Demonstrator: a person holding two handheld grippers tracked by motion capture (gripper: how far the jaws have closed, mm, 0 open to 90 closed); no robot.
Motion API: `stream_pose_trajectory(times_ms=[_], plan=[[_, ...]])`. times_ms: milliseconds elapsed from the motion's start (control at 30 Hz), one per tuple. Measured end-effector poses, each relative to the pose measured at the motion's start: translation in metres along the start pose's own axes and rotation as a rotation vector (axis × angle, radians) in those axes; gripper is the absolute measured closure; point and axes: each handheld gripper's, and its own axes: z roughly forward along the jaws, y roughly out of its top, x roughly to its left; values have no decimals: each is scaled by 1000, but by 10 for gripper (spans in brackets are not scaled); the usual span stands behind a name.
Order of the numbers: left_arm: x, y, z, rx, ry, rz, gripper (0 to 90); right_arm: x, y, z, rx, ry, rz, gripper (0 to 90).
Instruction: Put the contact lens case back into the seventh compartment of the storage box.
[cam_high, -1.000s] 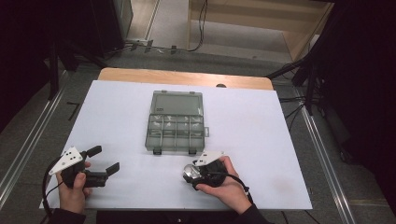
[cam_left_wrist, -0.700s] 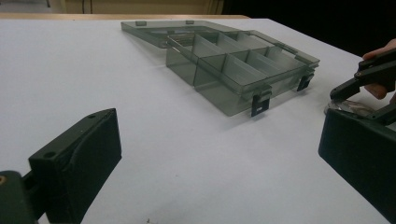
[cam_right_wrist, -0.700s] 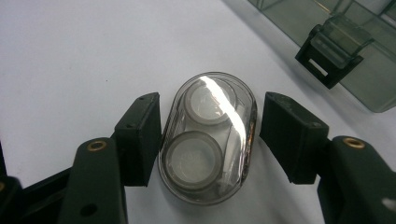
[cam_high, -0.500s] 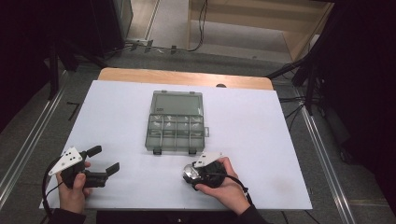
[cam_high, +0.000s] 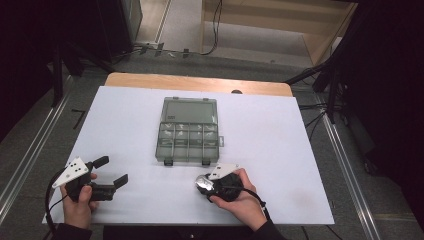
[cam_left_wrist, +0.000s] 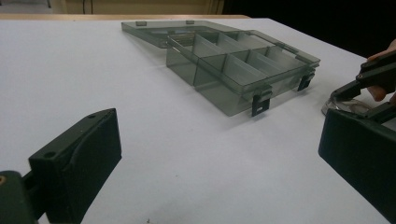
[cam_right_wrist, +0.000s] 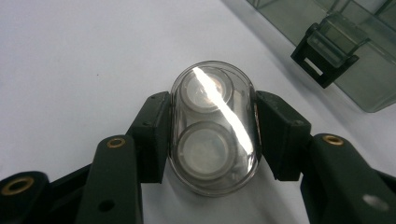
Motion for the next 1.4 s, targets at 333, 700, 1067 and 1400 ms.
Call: stream_pose_trajectory(times_ms=[333, 700, 1067, 1400], plan=[[0, 0, 0, -6, 0, 0, 0, -1, 0, -1, -4, 9, -3, 468], [0, 0, 0, -10, -1, 2, 0, -3, 2, -4, -17, 7, -3, 468], [-1, 0, 0, -16, -2, 9, 0, -6, 4, -9, -38, 11, 12, 468], [-1, 0, -1, -24, 1, 11, 0, -10, 5, -14, -58, 8, 26, 468]])
